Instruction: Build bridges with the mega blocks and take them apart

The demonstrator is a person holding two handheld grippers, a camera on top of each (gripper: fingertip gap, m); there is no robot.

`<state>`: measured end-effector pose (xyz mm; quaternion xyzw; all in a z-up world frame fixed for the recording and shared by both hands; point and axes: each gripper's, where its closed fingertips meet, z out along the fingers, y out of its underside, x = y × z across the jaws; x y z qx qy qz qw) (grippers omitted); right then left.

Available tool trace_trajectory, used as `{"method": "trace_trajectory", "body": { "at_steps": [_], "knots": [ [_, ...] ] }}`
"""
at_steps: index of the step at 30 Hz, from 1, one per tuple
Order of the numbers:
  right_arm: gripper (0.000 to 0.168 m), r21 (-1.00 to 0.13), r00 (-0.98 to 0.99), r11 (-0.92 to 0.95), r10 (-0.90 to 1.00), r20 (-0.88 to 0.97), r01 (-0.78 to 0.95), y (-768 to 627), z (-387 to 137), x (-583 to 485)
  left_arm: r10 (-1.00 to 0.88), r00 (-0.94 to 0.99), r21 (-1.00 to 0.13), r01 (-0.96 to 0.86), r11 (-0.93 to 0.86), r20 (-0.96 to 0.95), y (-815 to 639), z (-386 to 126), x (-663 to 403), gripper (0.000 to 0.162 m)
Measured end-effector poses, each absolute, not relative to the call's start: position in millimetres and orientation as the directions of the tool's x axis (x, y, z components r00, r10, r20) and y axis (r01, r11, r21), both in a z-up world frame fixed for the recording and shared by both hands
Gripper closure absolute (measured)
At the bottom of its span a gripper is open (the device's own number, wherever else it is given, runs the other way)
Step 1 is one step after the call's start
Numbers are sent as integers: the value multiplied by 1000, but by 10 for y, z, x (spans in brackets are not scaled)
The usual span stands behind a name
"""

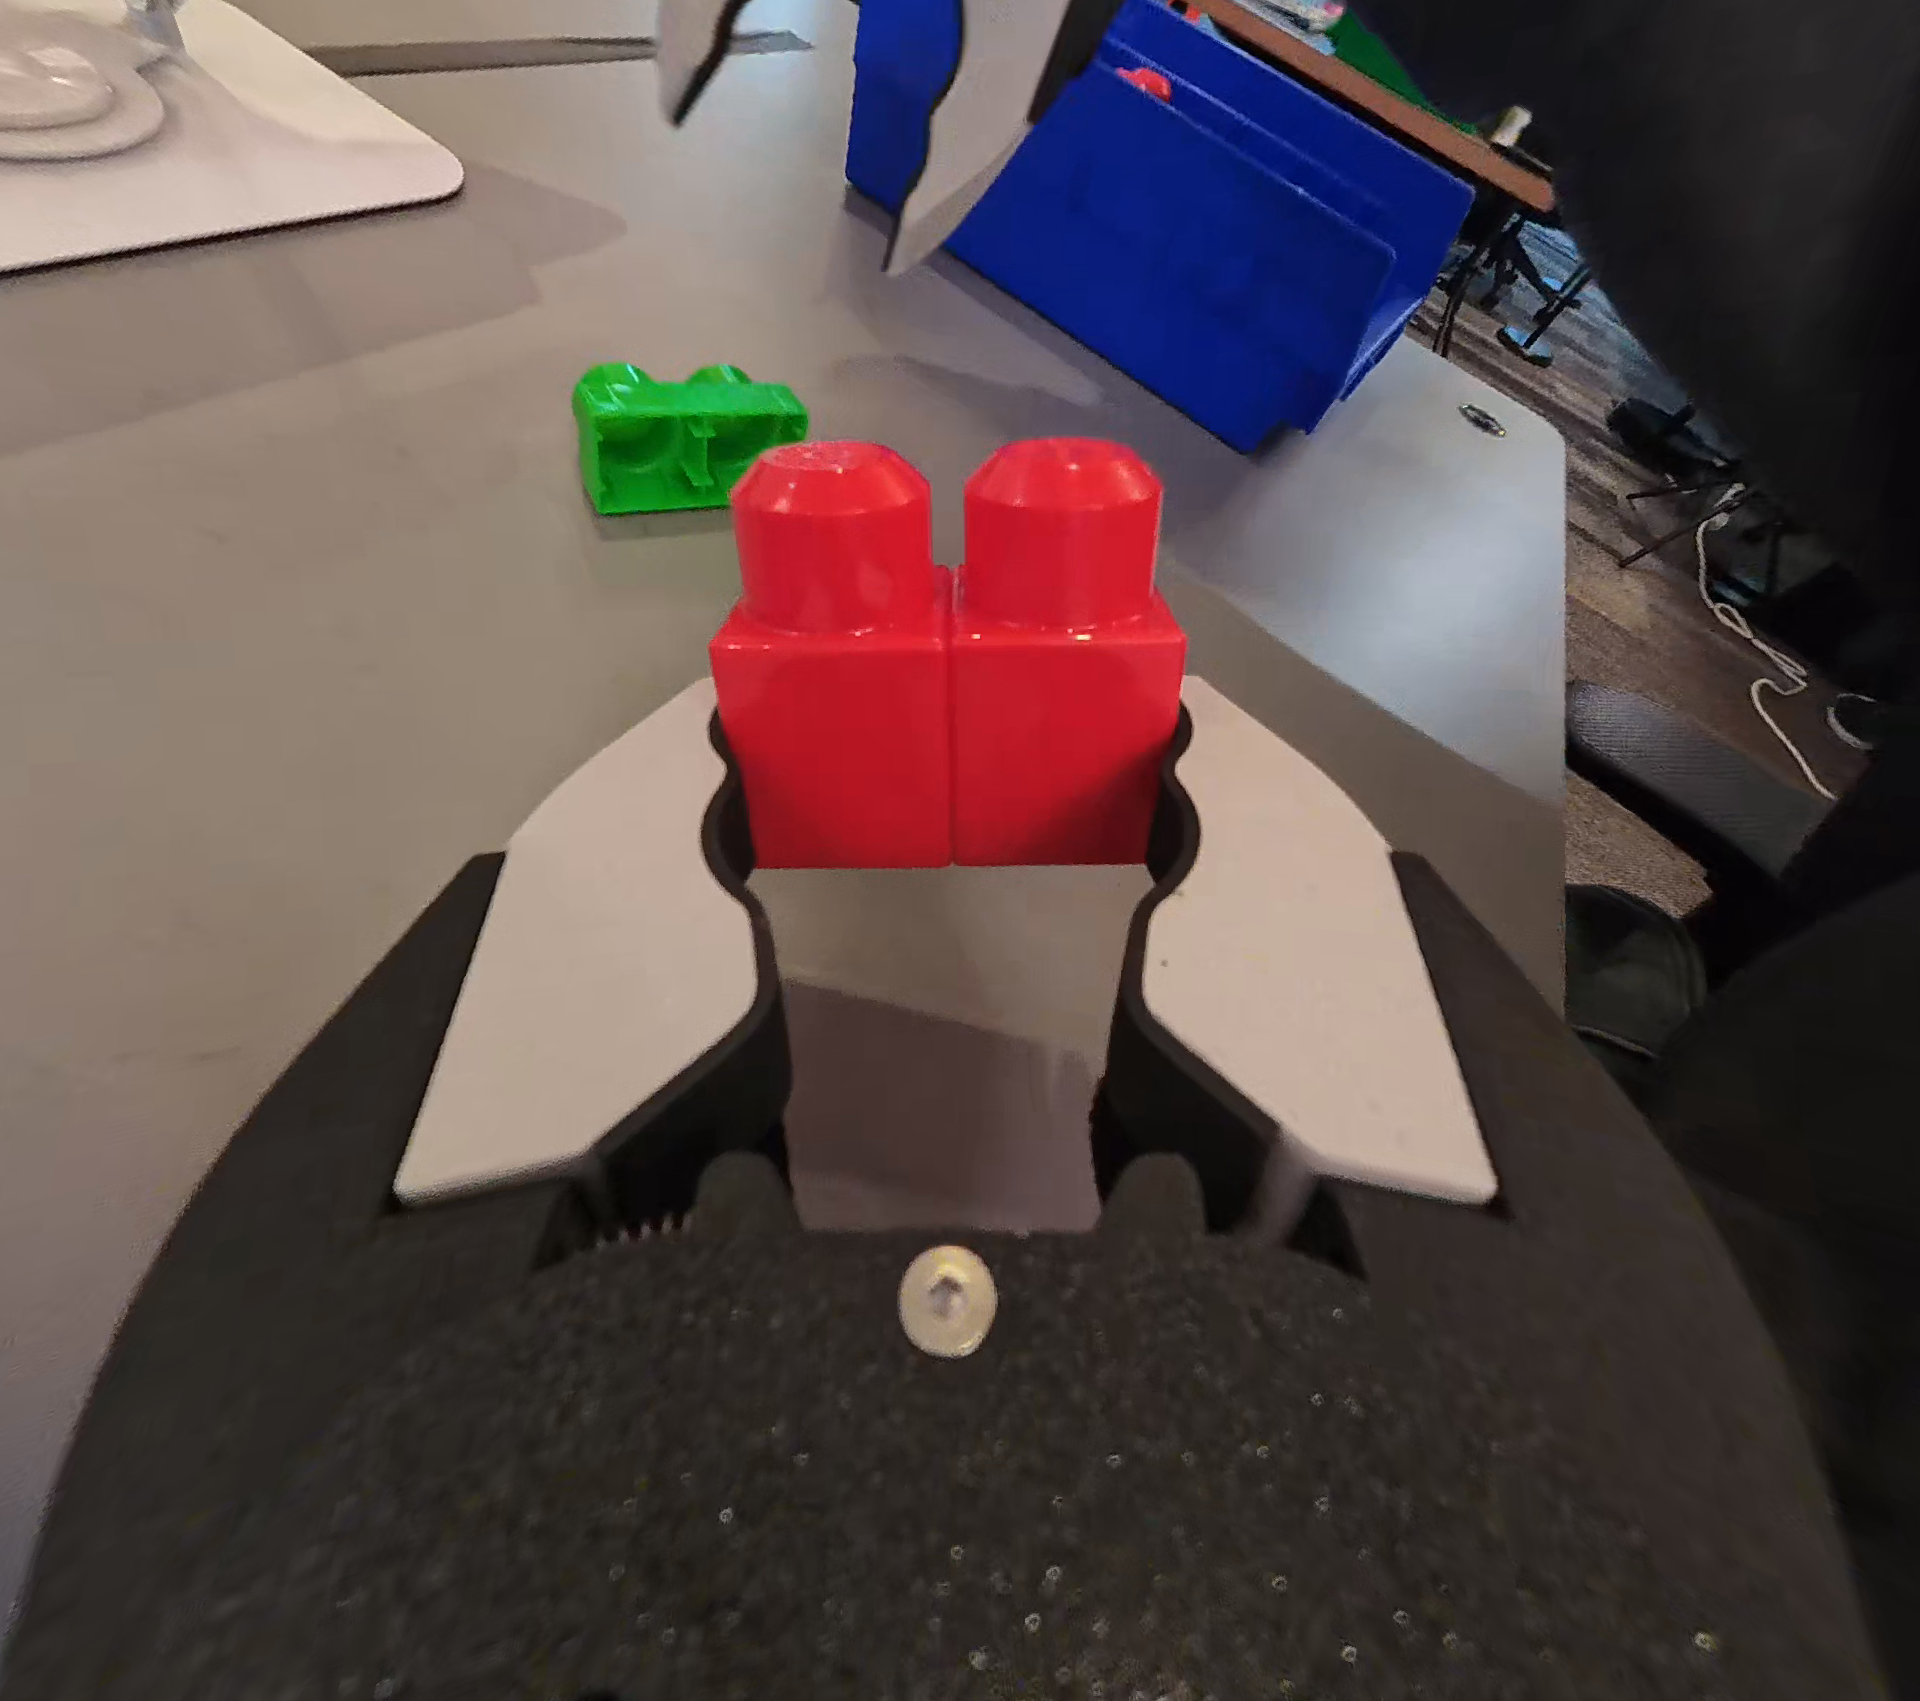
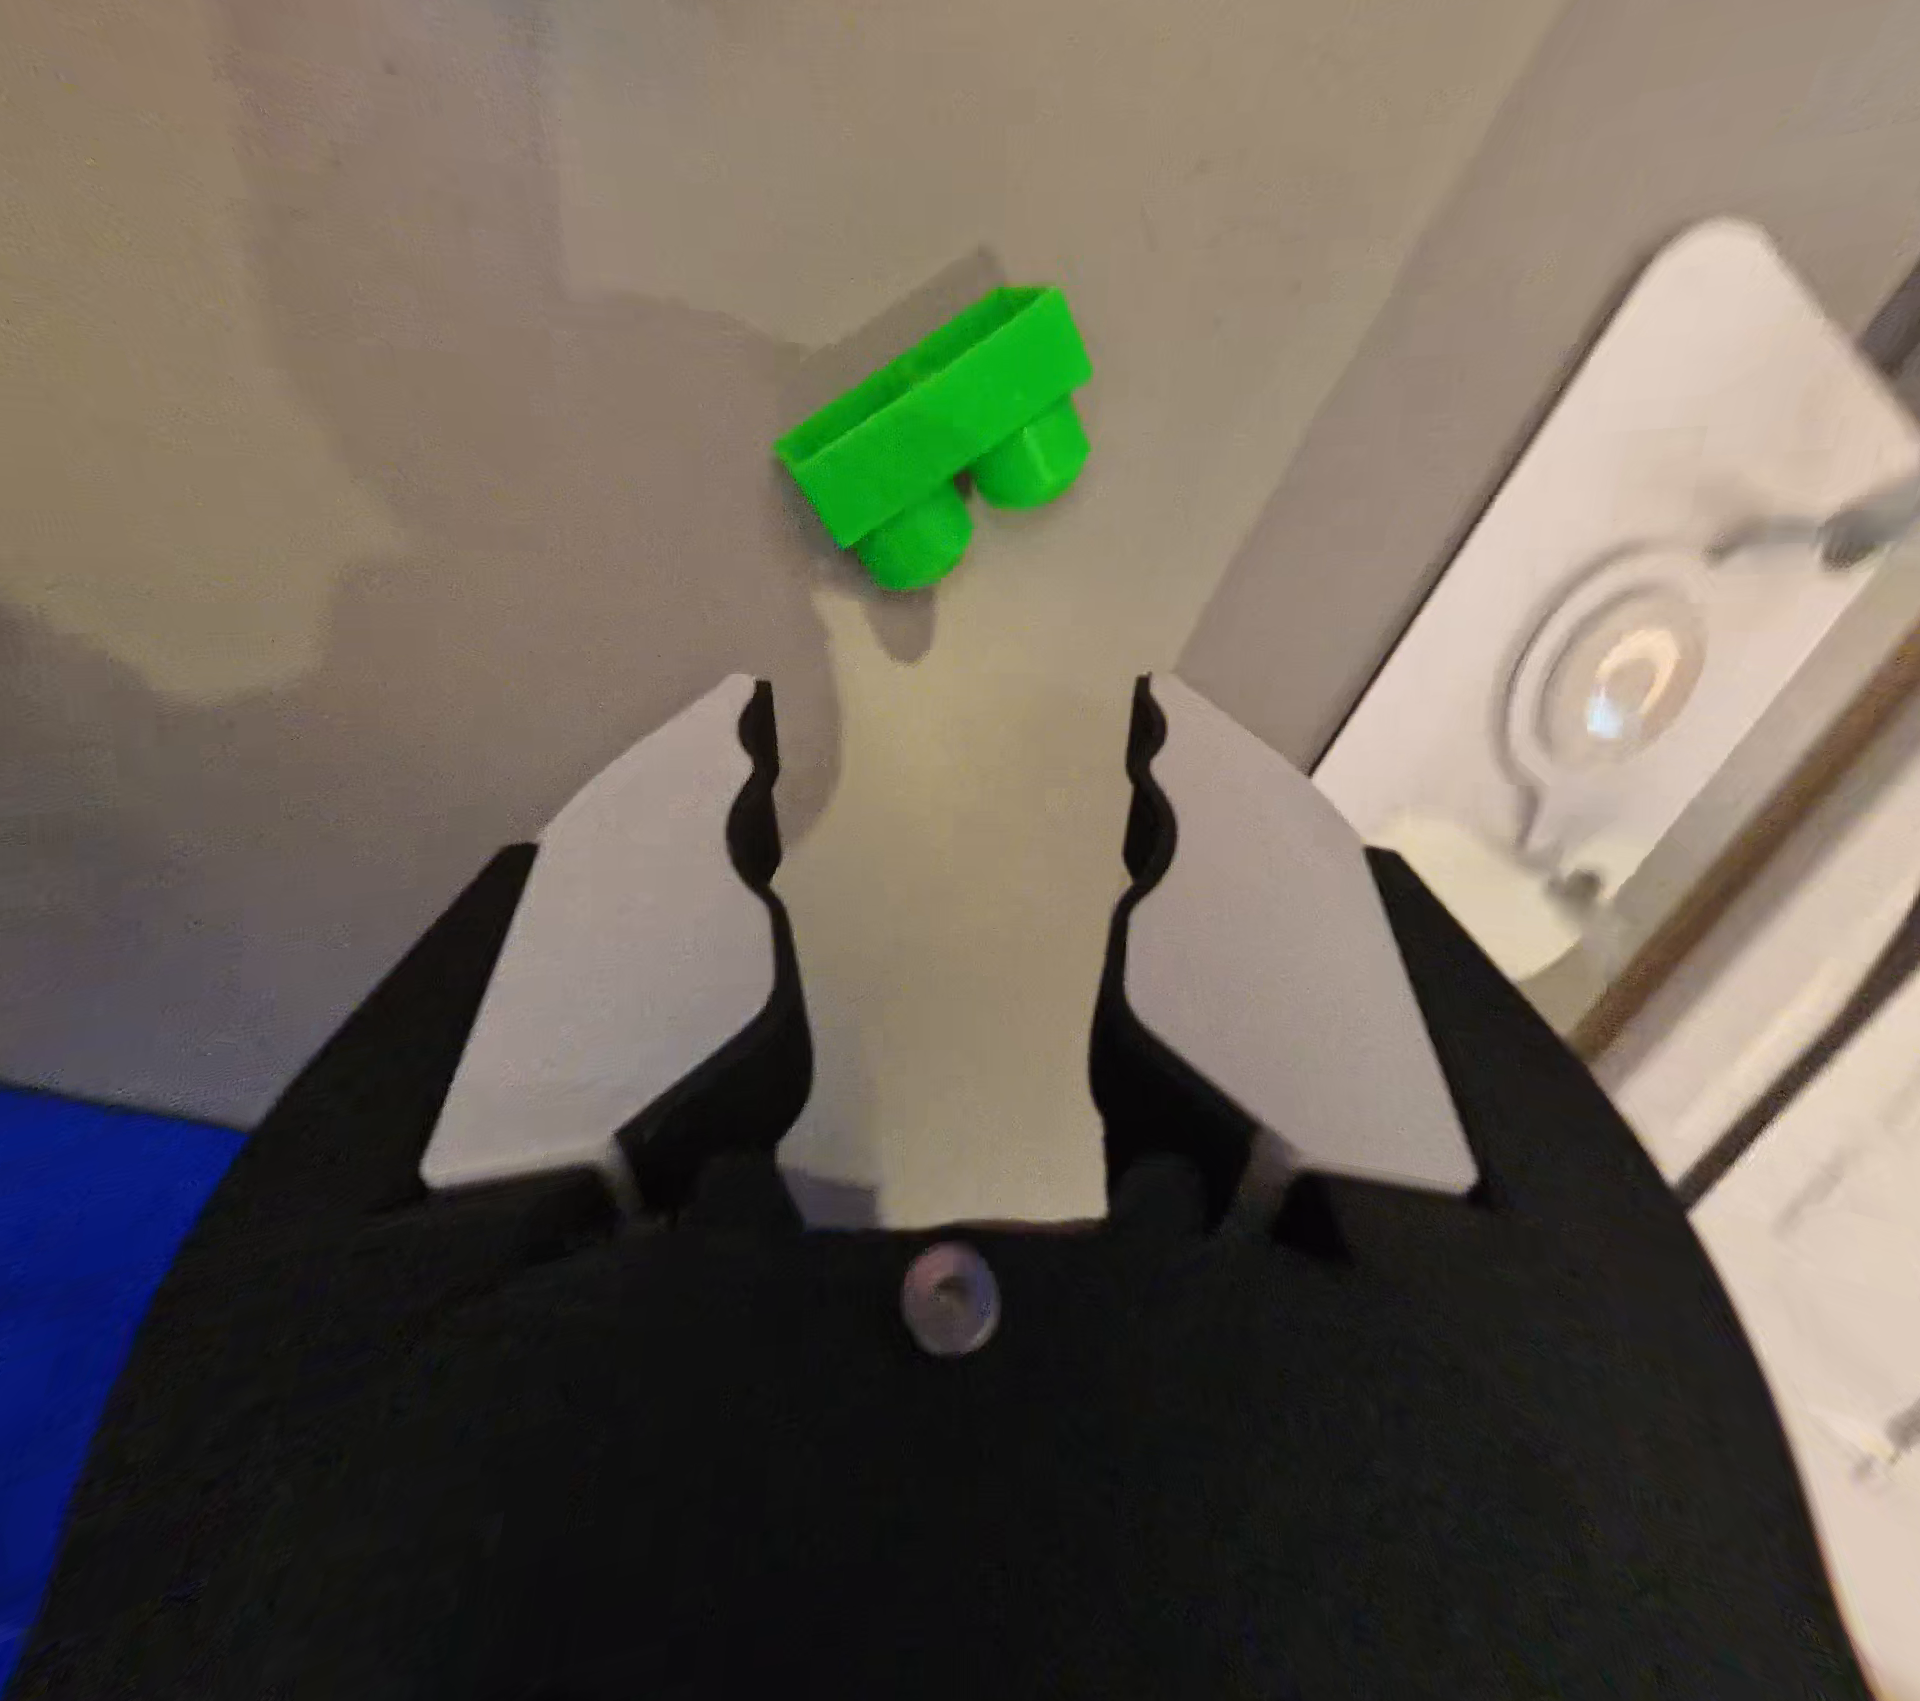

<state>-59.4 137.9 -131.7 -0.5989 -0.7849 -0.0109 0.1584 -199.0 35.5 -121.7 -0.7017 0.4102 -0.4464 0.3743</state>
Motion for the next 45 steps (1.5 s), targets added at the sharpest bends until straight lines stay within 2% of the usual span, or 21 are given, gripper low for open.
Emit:
{"method": "trace_trajectory", "body": {
  "at_steps": [4, 8, 11, 15, 17, 19, 21, 25, 31, 37, 40, 43, 45],
  "knots": [
    [102, -74, -477, 519, 826, 302, 852, 1473, -1595, -759, -899, 244, -873, -246, -420, 364, 325, -1282, -1993, 88],
    [97, -101, -530, 563, 815, 236, 820, 1487, -1810, -871, -896, 228, -869, -245, -431, 380, 313, -1284, -1988, 88],
    [104, -165, -545, 578, 812, 206, 799, 1450, -1882, -981, -895, 216, -866, -245, -436, 389, 320, -1282, -1973, 88],
    [105, -252, -458, 480, 877, 147, 840, 1331, -1735, -1052, -894, 205, -864, -243, -440, 398, 370, -1280, -1947, 88],
    [105, -260, -402, 425, 905, 136, 867, 1291, -1597, -1008, -895, 201, -864, -246, -439, 397, 425, -1280, -1924, 88],
    [105, -234, -373, 403, 913, 162, 885, 1267, -1421, -913, -900, 222, -864, -268, -425, 374, 523, -1301, -1893, 88],
    [105, -162, -340, 367, 924, 172, 916, 1249, -1247, -746, -903, 234, -869, -268, -417, 361, 627, -1263, -1826, 88],
    [105, -63, -228, 240, 961, 160, 969, 1189, -886, -452, -921, 179, -887, -257, -384, 346, 814, -1042, -1548, 88],
    [105, 22, -178, 184, 902, 393, 983, 1231, -380, -244, -936, 45, -897, -272, -348, 349, 1036, -866, -1064, 88],
    [105, -63, -49, 80, 918, 394, 995, 1027, -337, -137, -920, -27, -897, -236, -375, 392, 900, -894, -1011, 88],
    [105, -172, 35, 31, 928, 371, 985, 969, -295, -235, -946, -32, -924, -229, -306, 322, 826, -872, -1056, 88],
    [105, -349, 123, 6, 930, 347, 937, 944, -160, -442, -927, -83, -915, -214, -342, 366, 772, -867, -1096, 88],
    [105, -400, 155, -14, 934, 322, 916, 932, -146, -503, -921, -100, -911, -222, -348, 376, 758, -894, -1114, 88]
  ]
}}
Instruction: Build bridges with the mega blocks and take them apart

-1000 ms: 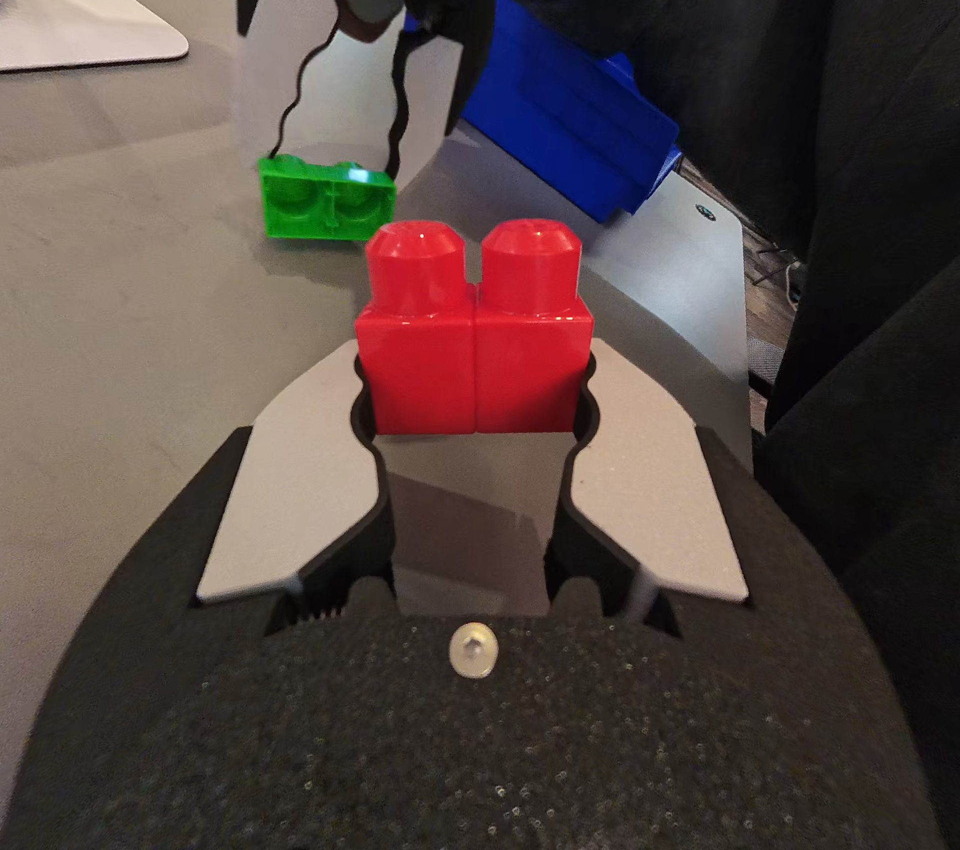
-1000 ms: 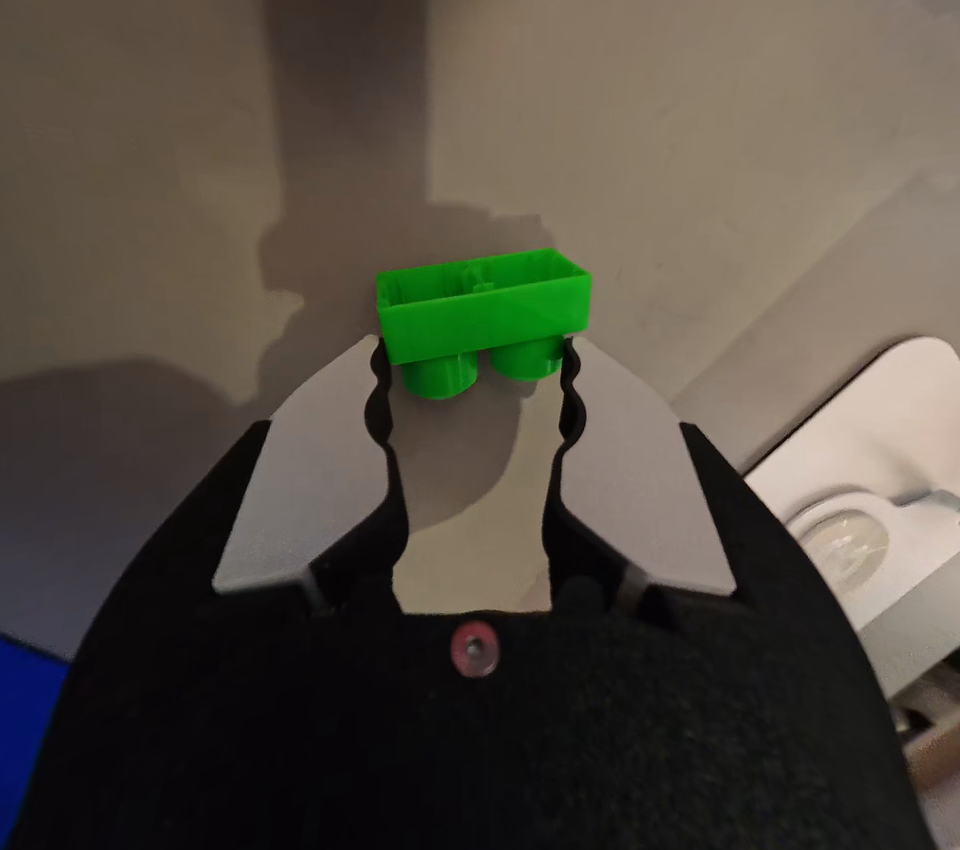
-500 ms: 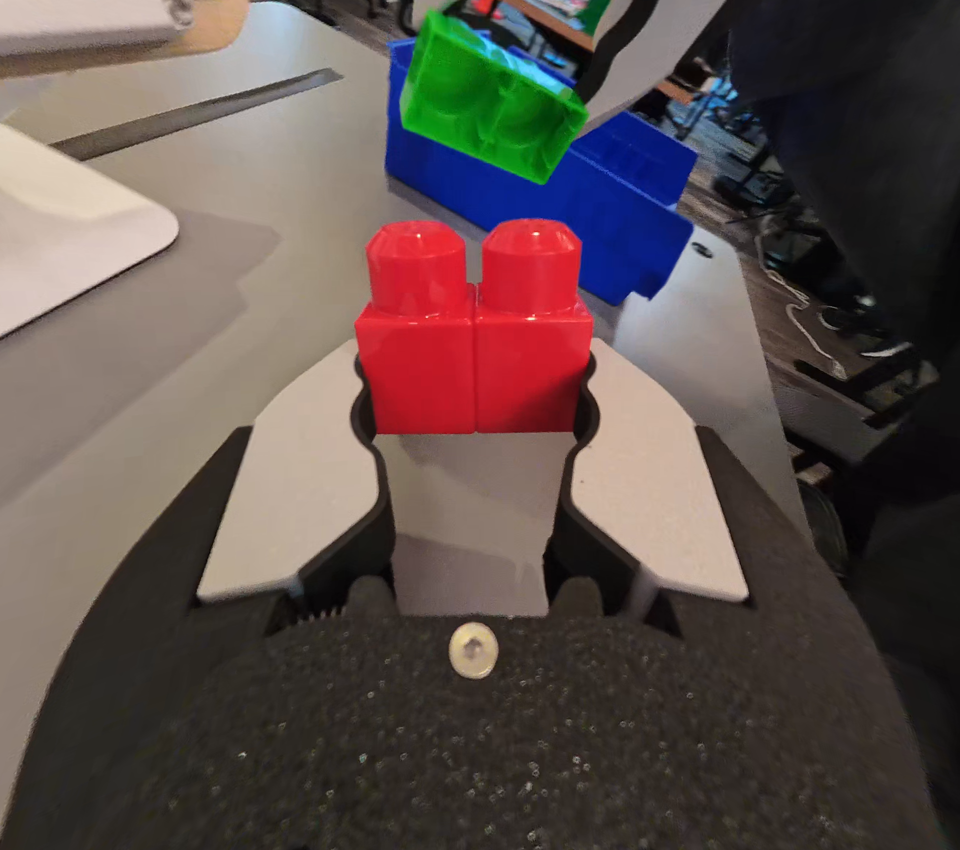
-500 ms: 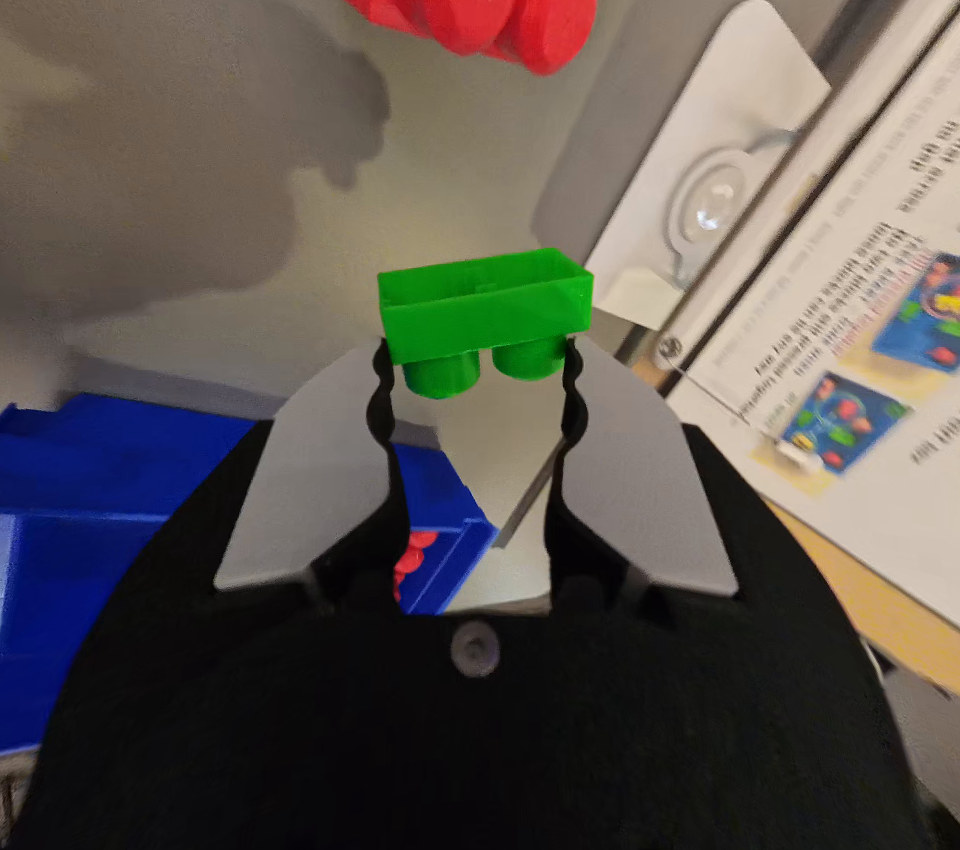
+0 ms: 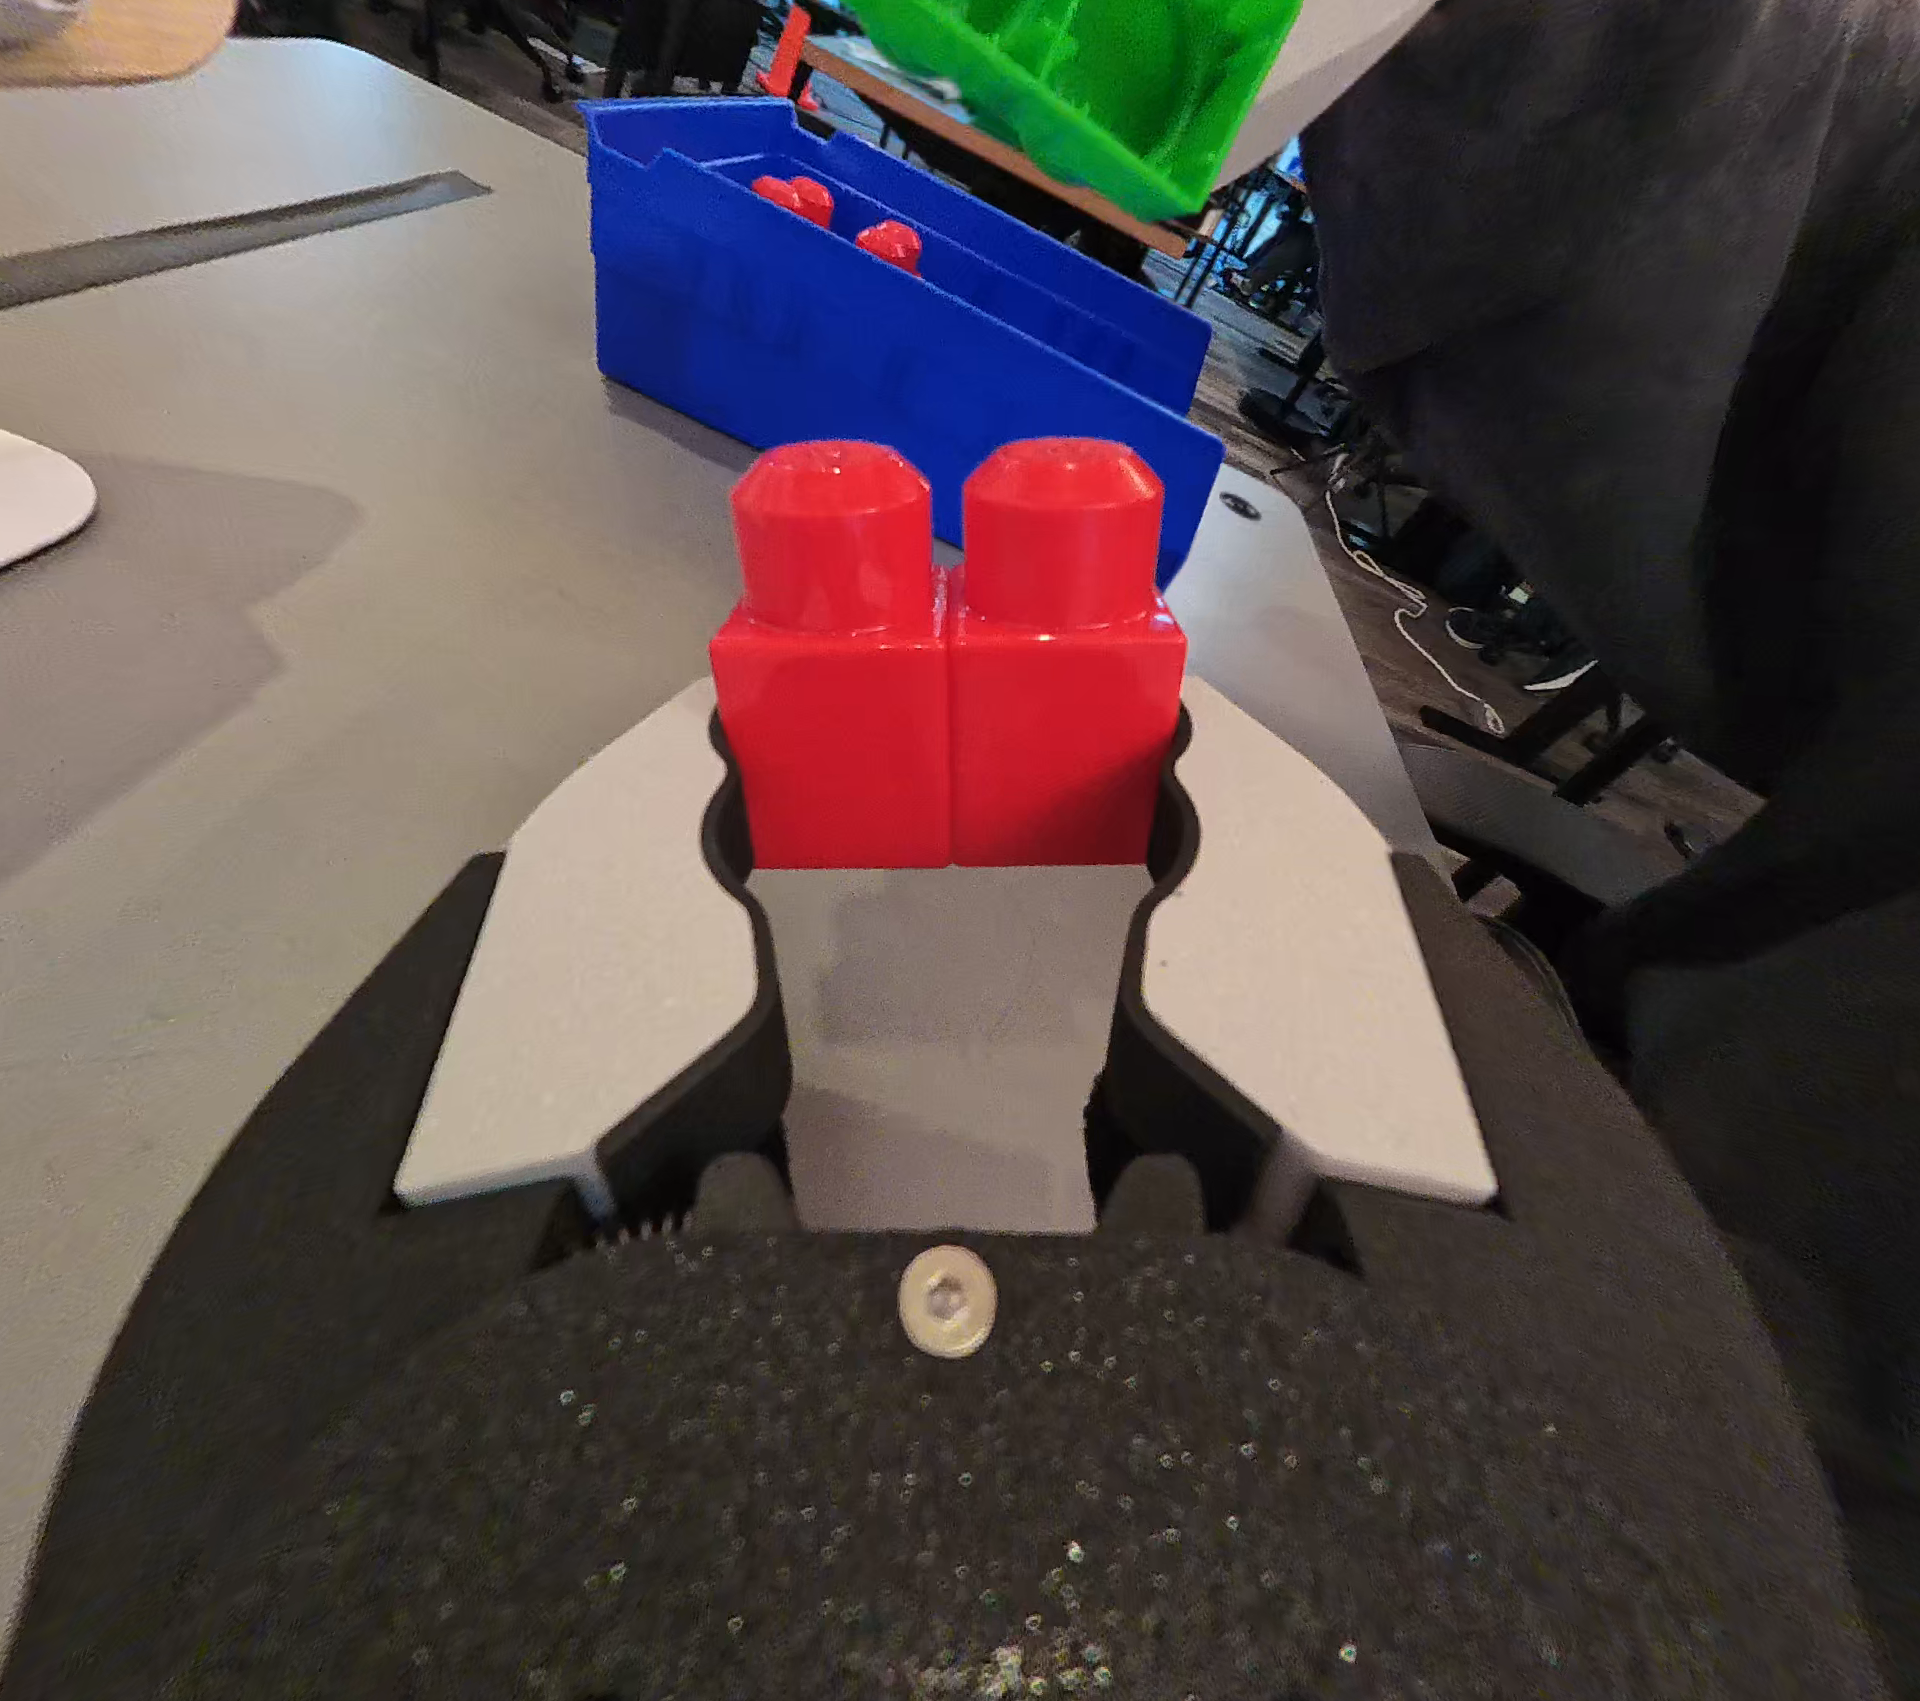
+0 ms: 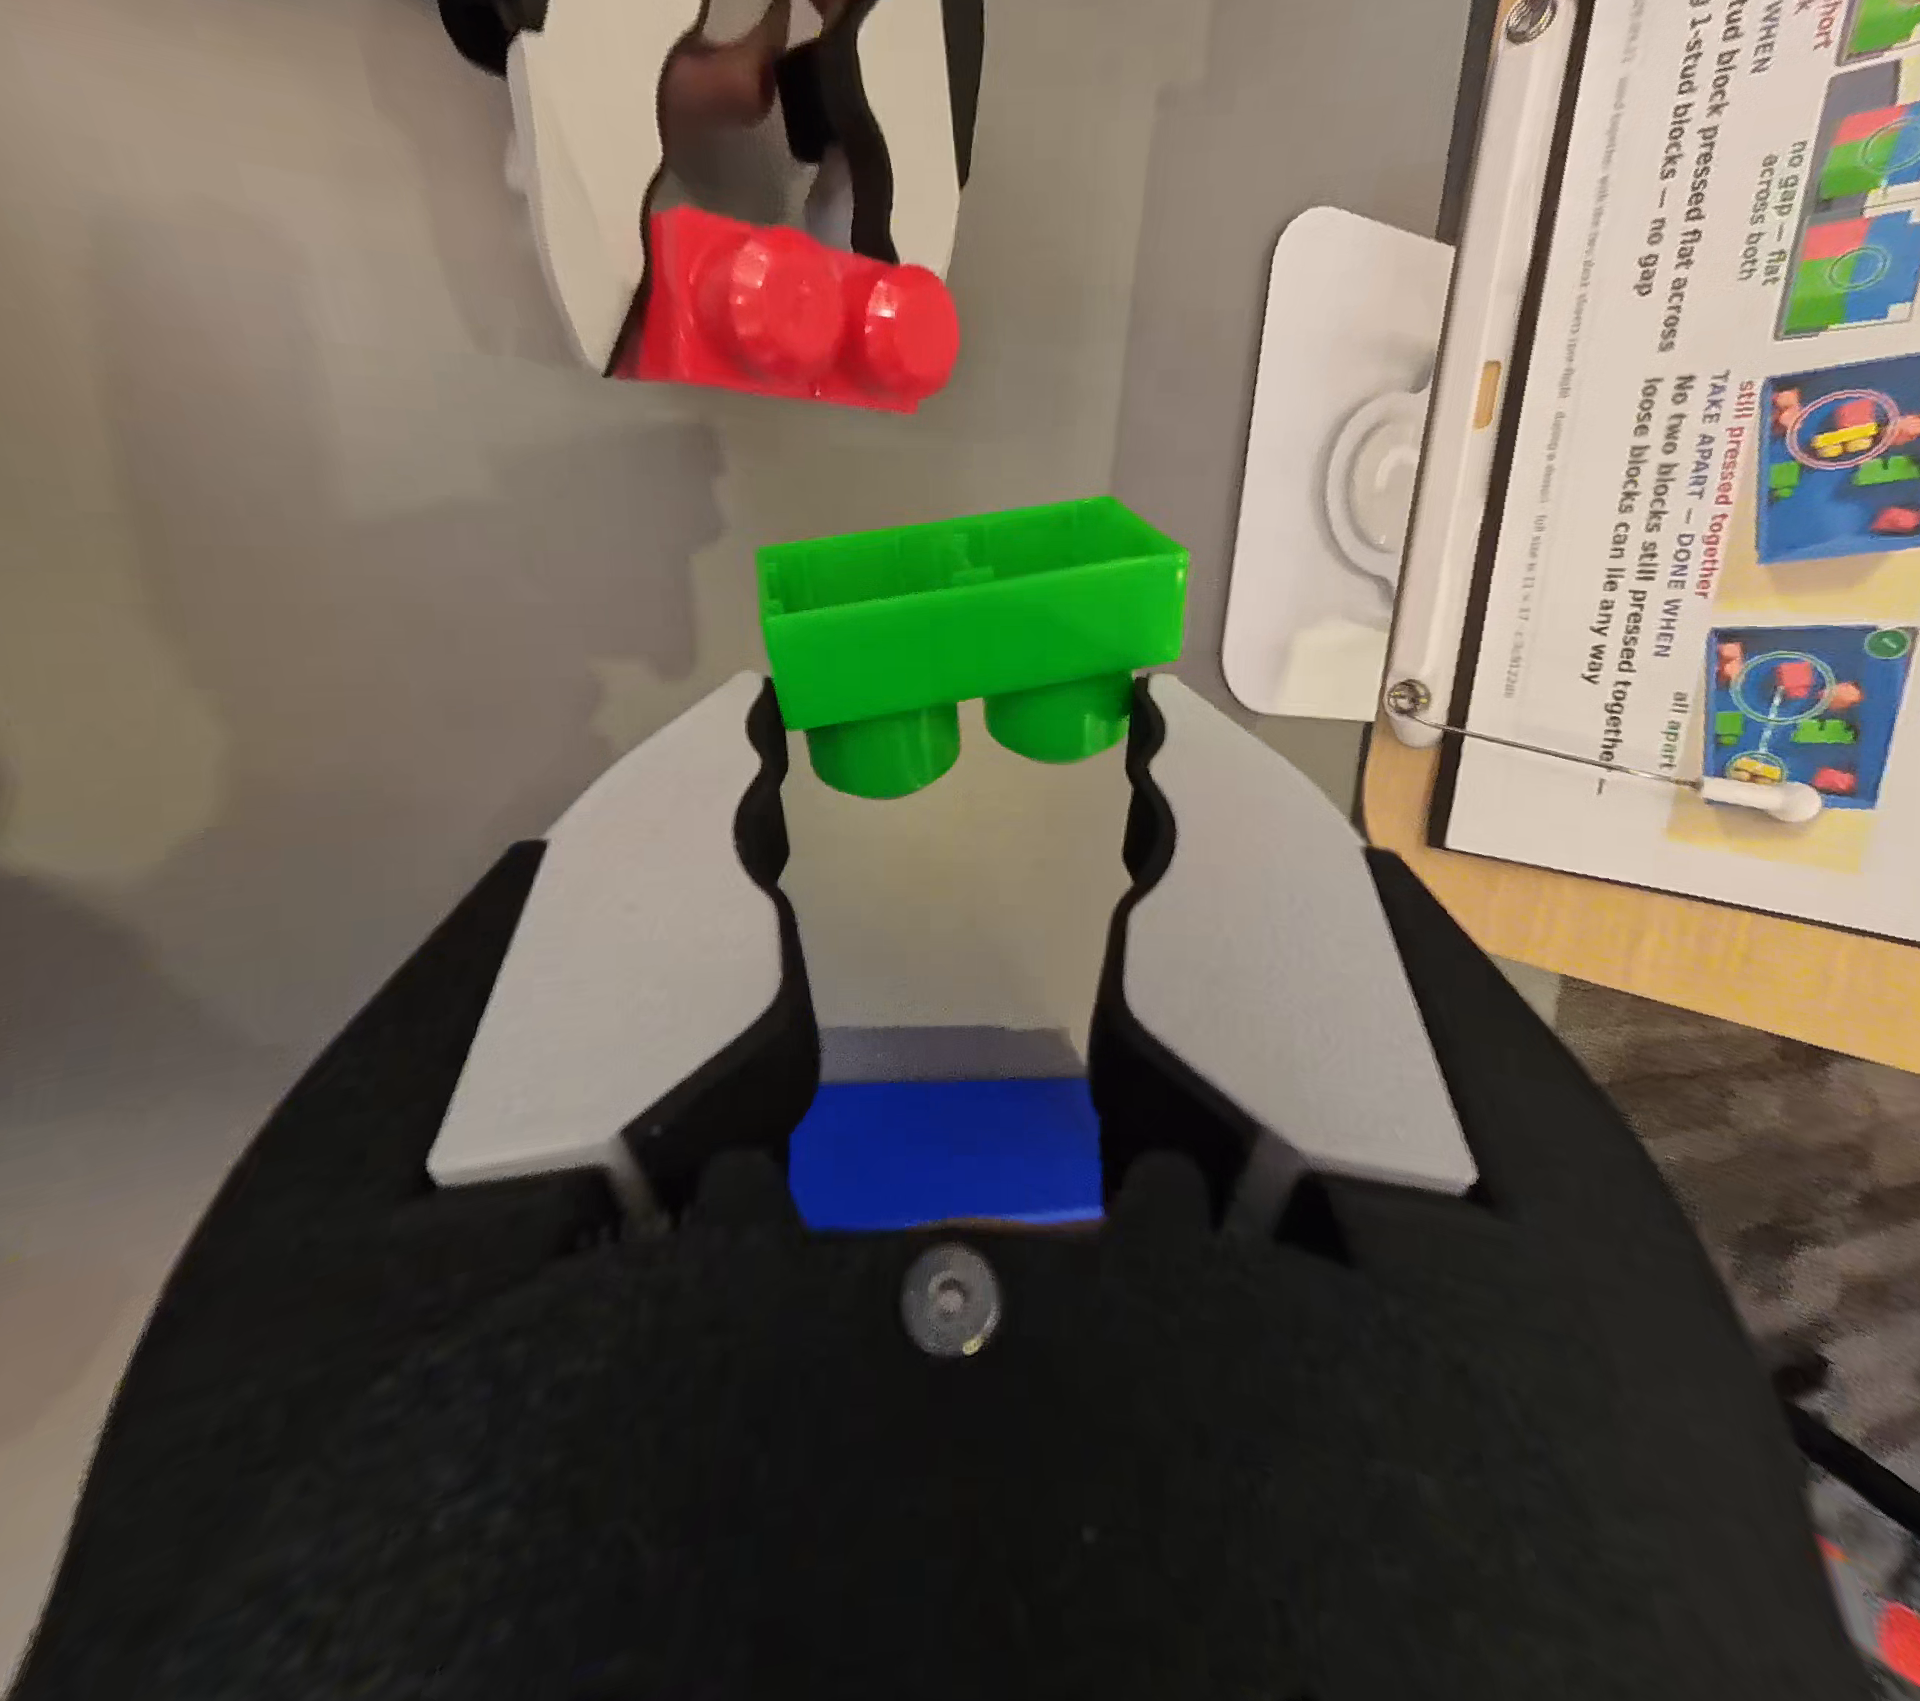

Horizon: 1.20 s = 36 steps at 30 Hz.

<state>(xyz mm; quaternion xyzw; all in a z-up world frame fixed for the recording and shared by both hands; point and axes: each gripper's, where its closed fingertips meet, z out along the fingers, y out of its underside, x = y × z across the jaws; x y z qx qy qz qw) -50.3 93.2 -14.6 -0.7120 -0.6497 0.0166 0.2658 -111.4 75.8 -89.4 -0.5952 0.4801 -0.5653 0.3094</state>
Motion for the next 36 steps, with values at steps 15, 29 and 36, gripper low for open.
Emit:
{"method": "trace_trajectory", "body": {
  "at_steps": [15, 29, 36],
  "knots": [
    [105, -76, 108, -103, 992, 61, 992, 693, -649, -574, -960, -102, -933, -285, -222, 259, 637, -979, -1029, 88],
    [109, -119, 34, -30, 999, 37, 993, 754, -590, -927, -964, -96, -925, -321, -204, 247, 624, -1058, -1027, 88],
    [110, -225, 43, -50, 998, -37, 973, 703, -557, -985, -955, -131, -924, -319, -213, 265, 561, -1040, -1021, 88]
  ]
}}
